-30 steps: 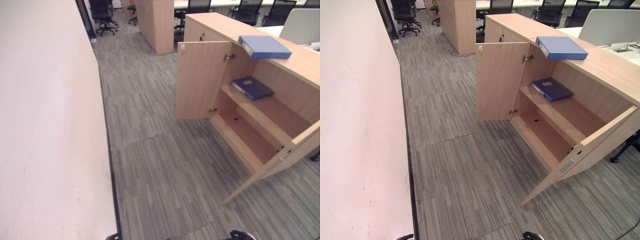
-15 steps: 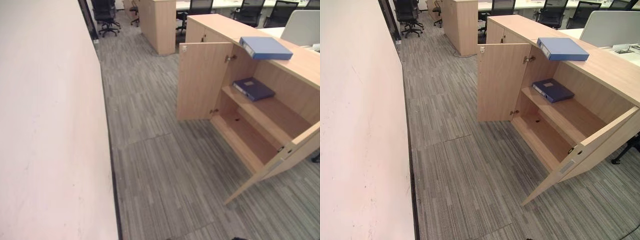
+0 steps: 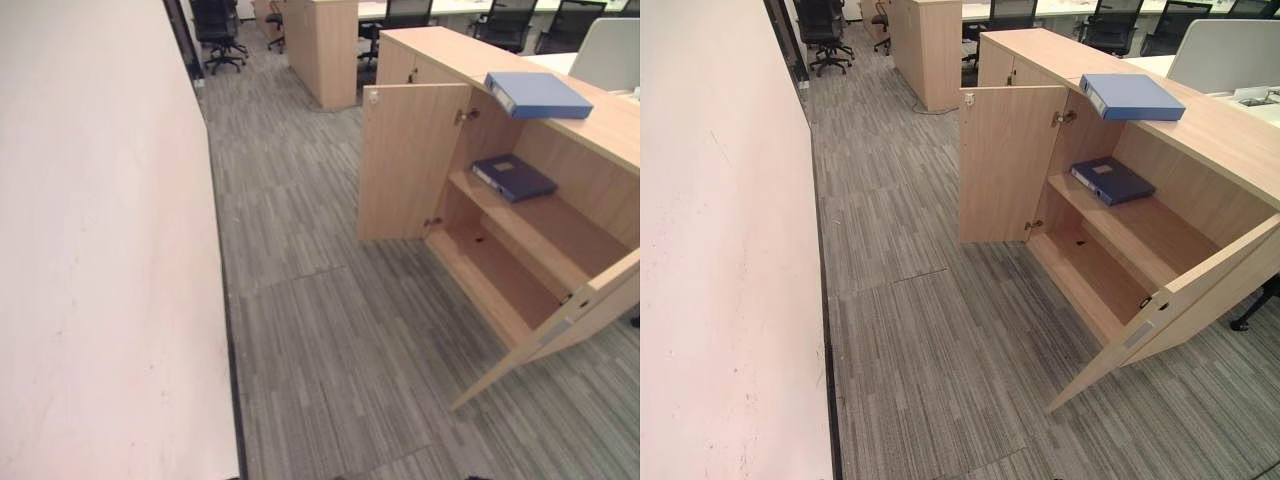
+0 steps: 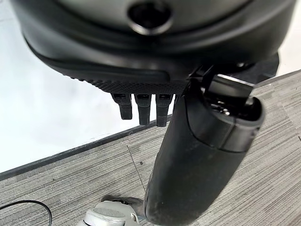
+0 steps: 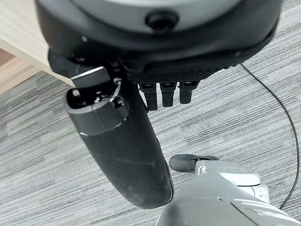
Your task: Put the empty folder in the office cabinet
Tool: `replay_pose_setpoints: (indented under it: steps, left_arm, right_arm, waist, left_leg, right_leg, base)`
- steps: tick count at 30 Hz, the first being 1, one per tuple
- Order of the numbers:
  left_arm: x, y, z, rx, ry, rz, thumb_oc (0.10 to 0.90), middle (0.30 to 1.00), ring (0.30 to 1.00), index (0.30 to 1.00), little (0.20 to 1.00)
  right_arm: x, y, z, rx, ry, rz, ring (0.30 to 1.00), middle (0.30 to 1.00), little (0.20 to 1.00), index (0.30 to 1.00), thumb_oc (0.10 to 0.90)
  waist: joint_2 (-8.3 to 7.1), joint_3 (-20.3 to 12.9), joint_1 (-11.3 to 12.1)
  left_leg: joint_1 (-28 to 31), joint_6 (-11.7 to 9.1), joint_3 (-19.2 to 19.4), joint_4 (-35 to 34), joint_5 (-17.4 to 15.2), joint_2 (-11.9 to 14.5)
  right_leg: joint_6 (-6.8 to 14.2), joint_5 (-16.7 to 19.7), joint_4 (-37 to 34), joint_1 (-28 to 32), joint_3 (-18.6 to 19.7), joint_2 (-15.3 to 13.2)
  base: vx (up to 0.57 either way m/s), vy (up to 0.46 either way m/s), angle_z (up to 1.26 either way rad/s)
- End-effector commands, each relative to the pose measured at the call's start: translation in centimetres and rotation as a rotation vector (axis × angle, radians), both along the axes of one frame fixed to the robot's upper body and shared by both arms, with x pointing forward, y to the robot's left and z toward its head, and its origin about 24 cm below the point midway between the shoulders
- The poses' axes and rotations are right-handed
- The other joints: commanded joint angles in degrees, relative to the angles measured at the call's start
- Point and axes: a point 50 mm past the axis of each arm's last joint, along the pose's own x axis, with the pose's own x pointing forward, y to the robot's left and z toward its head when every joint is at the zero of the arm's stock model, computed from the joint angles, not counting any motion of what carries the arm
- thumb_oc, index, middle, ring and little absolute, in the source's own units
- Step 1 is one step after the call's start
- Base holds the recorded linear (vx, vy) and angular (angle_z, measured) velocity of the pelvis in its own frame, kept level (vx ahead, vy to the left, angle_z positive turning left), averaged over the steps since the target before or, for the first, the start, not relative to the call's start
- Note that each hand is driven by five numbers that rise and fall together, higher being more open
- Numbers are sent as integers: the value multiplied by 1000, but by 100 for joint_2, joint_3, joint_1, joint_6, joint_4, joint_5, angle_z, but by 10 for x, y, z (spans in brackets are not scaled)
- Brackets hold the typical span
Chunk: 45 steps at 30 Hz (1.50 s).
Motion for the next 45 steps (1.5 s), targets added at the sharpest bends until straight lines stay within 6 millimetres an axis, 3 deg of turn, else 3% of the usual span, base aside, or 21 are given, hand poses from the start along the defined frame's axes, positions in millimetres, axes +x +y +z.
replay_pose_setpoints:
  steps: [1, 7, 8, 9, 13, 18, 24, 25, 28, 31, 32, 33, 35, 36, 38, 39, 40, 41, 43, 44, 45]
  left_arm:
    - [33, 10, 8, 25, -89, 18, 800, 900, 900, 900, 900]
    - [45, 8, 10, 8, -131, 32, 800, 900, 900, 900, 900]
    - [51, 6, 12, -1, -158, 72, 800, 900, 900, 900, 900]
    - [52, 6, 12, -4, -167, 83, 800, 900, 900, 900, 900]
    - [45, 8, 11, -1, -150, 84, 800, 900, 900, 900, 900]
    - [30, 16, 9, 17, -114, 112, 800, 900, 900, 900, 900]
    - [17, 19, 7, 25, -74, 131, 800, 900, 900, 900, 900]
    - [9, 22, 7, 37, -43, 132, 800, 900, 900, 900, 900]
    - [5, 29, 8, 55, -30, 130, 800, 900, 900, 900, 900]
    - [6, 39, 12, 82, -40, 127, 800, 900, 900, 900, 900]
    - [8, 43, 14, 96, -43, 115, 800, 900, 900, 900, 900]
    - [11, 47, 16, 107, -51, 102, 800, 900, 900, 900, 900]
    - [22, 52, 20, 119, -81, 88, 800, 900, 900, 900, 900]
    - [22, 52, 20, 119, -82, 88, 800, 900, 900, 900, 900]
    - [33, 56, 24, 131, -113, 81, 800, 900, 900, 900, 900]
    - [38, 55, 26, 133, -125, 64, 800, 900, 900, 900, 900]
    - [44, 53, 26, 131, -141, 59, 800, 900, 900, 900, 900]
    - [44, 53, 26, 131, -141, 59, 800, 900, 900, 900, 900]
    - [50, 54, 29, 135, -154, 55, 800, 900, 900, 900, 900]
    - [55, 52, 29, 133, -164, 50, 800, 900, 900, 900, 900]
    - [55, 52, 29, 133, -163, 50, 800, 900, 900, 900, 900]
  right_arm:
    - [18, -24, 12, -64, -83, -23, 900, 900, 900, 900, 800]
    - [22, -30, 15, -74, -107, -43, 900, 900, 900, 900, 800]
    - [28, -34, 18, -90, -123, -62, 900, 900, 900, 900, 800]
    - [28, -36, 18, -94, -121, -73, 900, 900, 900, 900, 800]
    - [20, -42, 18, -104, -100, -101, 900, 900, 900, 900, 800]
    - [24, -41, 19, -107, -97, -82, 900, 900, 900, 900, 800]
    - [26, -37, 18, -94, -98, -61, 900, 900, 900, 900, 800]
    - [23, -32, 15, -85, -80, -55, 900, 900, 900, 900, 800]
    - [22, -27, 13, -70, -81, -55, 900, 900, 900, 900, 800]
    - [18, -19, 9, -38, -79, -66, 900, 900, 900, 900, 800]
    - [17, -15, 8, -29, -72, -60, 900, 900, 900, 900, 800]
    - [18, -9, 7, -12, -82, -53, 900, 900, 900, 900, 800]
    - [28, -7, 9, 0, -116, -56, 900, 900, 900, 900, 800]
    - [28, -7, 9, -1, -116, -56, 900, 900, 900, 900, 800]
    - [38, -6, 11, -1, -150, -70, 900, 900, 900, 900, 800]
    - [41, -6, 12, -2, -167, -75, 900, 900, 900, 900, 800]
    - [42, -5, 13, 1, -178, -86, 900, 900, 900, 900, 800]
    - [42, -5, 13, 0, -178, -86, 900, 900, 900, 900, 800]
    - [44, -4, 13, 2, -181, -88, 900, 900, 900, 900, 800]
    - [44, -4, 13, 0, -185, -94, 900, 900, 900, 900, 800]
    - [44, -4, 13, 0, -185, -94, 900, 900, 900, 900, 800]
  waist:
    - [-121, 214, 18]
    - [-176, 602, 60]
    - [-153, 751, 86]
    - [-139, 757, 92]
    - [-115, 676, 240]
    - [-87, 617, 665]
    - [-162, 565, 967]
    - [-245, 460, 1040]
    - [-359, 370, 1047]
    - [-491, 270, 1035]
    - [-588, 203, 1055]
    - [-673, 128, 1048]
    - [-682, 140, 1024]
    - [-671, 129, 1041]
    - [-478, 190, 979]
    - [-410, 239, 874]
    - [-281, 289, 666]
    - [-267, 284, 672]
    - [-173, 457, 403]
    - [-128, 551, 307]
    - [-143, 574, 273]
  left_leg:
    - [-275, -589, -1092, 264, -423, 492]
    - [-1141, -770, -1012, 1831, -465, 201]
    - [-1718, -751, -724, 2602, 81, 63]
    - [-1892, -715, -592, 2680, 212, 80]
    - [-2320, -714, -439, 1866, 249, 310]
    - [-3087, -783, -537, 503, 489, 848]
    - [-3464, -897, -325, 362, 757, 1380]
    - [-3389, -966, -308, 398, 888, 1652]
    - [-3390, -1016, -293, 500, 906, 1688]
    - [-3455, -1043, -44, 1092, 882, 1556]
    - [-3429, -1018, -23, 1224, 872, 1474]
    - [-3379, -949, 147, 1382, 757, 1372]
    - [-3159, -826, 271, 1383, 491, 1249]
    - [-3167, -822, 279, 1374, 506, 1267]
    - [-2860, -644, 408, 1332, 292, 1282]
    - [-2730, -546, 422, 1377, 136, 1176]
    - [-2331, -333, 404, 1320, -61, 945]
    - [-2338, -335, 403, 1312, -49, 961]
    - [-1804, -167, 348, 1188, -212, 741]
    - [-1503, -123, 381, 1073, -265, 662]
    - [-1470, -125, 355, 1070, -286, 639]
  right_leg:
    - [155, -845, 220, 196, 322, -87]
    - [61, -902, 437, 175, 323, -155]
    - [9, -936, 442, 300, 325, -194]
    - [-13, -962, 432, 355, 320, -189]
    - [-23, -1284, 431, 634, 430, -233]
    - [-86, -2031, 871, 1147, 1108, -287]
    - [37, -2344, 896, 1709, 1520, -688]
    - [204, -2248, 849, 1742, 1559, -952]
    - [374, -2162, 807, 1636, 1529, -1144]
    - [647, -1721, 837, 1498, 1423, -1441]
    - [746, -1309, 918, 1378, 1420, -1576]
    - [863, -510, 1144, 1155, 1257, -1716]
    - [854, 652, 1847, 692, 961, -1887]
    - [860, 682, 1825, 676, 982, -1878]
    - [760, 993, 2504, 227, 424, -1938]
    - [675, 888, 2768, 154, 207, -1798]
    - [577, 372, 3368, -234, 287, -1222]
    - [575, 384, 3368, -248, 293, -1205]
    - [581, -336, 3762, -894, 15, -513]
    - [541, -610, 3325, -1204, -670, -386]
    - [534, -658, 3344, -1164, -702, -409]
  base:
    - [-4, -73, 15]
    - [-39, -75, 17]
    - [76, -17, 14]
    - [203, -13, 18]
    - [228, 37, -4]
    - [361, 144, -14]
    - [316, 314, -59]
    - [235, 435, -58]
    - [174, 412, -25]
    - [188, 386, 16]
    - [270, 461, 58]
    - [247, 469, 37]
    - [190, 372, 7]
    - [119, 235, 1]
    - [123, 354, 8]
    - [317, 624, 24]
    - [262, 469, 18]
    - [322, 494, 30]
    - [300, 368, 35]
    - [251, 229, 29]
    - [273, 157, 12]
